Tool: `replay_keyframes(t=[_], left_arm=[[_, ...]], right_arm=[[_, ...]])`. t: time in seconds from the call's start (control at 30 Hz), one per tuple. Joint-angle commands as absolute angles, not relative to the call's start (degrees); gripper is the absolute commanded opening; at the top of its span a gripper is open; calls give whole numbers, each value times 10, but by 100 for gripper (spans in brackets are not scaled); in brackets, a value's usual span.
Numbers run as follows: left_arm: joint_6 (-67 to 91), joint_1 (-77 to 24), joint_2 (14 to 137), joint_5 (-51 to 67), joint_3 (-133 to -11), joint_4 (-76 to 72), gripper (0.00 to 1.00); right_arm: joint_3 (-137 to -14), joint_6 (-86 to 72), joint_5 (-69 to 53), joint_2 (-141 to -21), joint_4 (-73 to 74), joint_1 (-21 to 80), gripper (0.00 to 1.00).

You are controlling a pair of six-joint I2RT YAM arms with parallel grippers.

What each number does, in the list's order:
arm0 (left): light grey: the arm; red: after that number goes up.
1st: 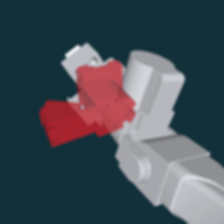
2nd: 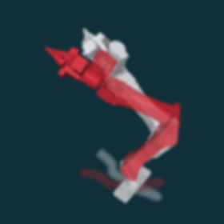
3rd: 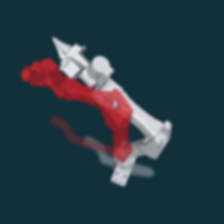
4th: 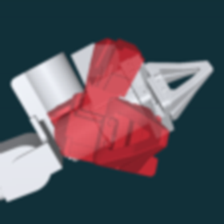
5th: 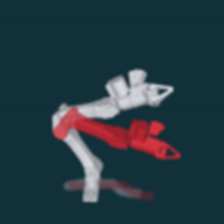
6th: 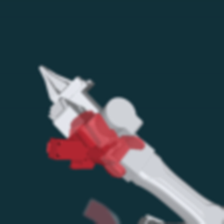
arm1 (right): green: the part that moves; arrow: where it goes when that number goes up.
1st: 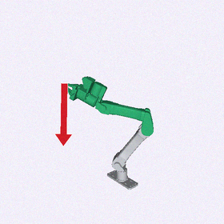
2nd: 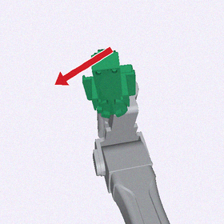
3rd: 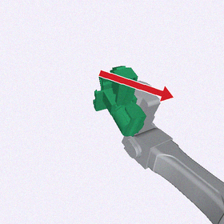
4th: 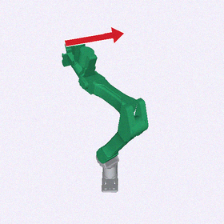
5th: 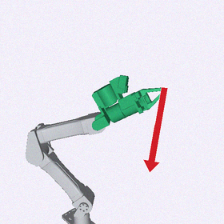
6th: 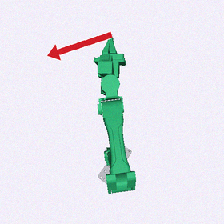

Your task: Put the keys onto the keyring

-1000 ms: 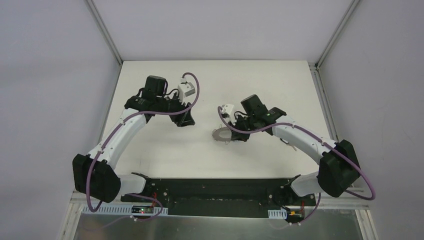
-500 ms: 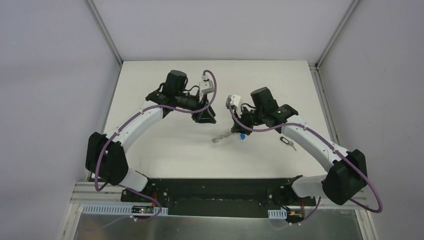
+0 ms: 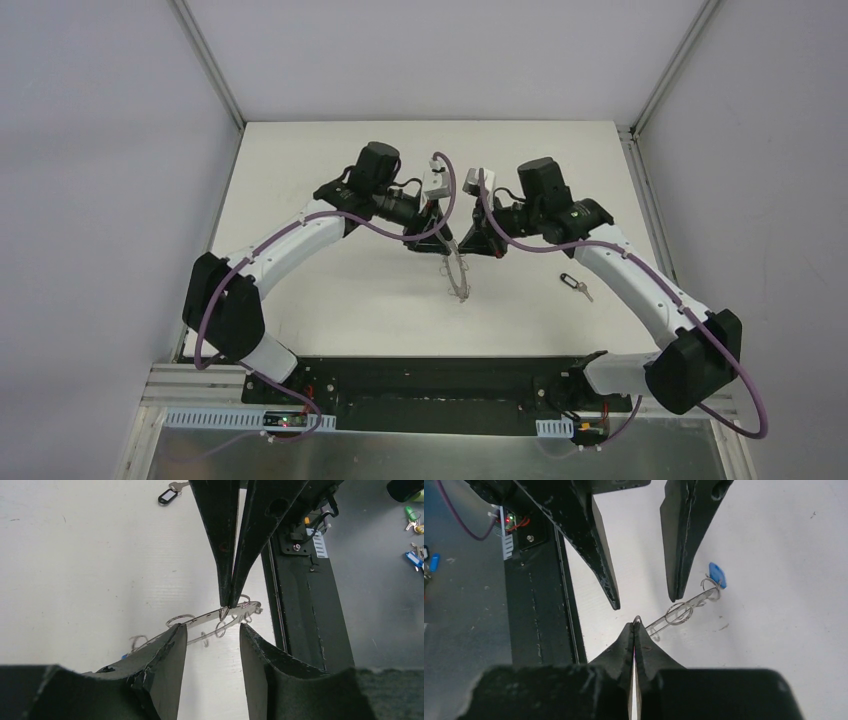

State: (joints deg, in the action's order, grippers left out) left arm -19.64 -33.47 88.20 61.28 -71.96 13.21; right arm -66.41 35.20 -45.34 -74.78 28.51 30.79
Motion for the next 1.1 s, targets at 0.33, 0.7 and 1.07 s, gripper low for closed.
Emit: replay_keyframes(t=[0.33, 0.7, 1.07], left_arm=[[-223, -366, 870, 629, -736, 117, 36], [-190, -371, 883, 635, -750, 98, 18], [-175, -373, 890, 641, -763, 97, 0]], right_arm=[[-700, 275, -541, -728, 238, 282, 0], [-697, 262, -544, -730, 231, 275, 0], [-693, 250, -549, -733, 223, 266, 0]])
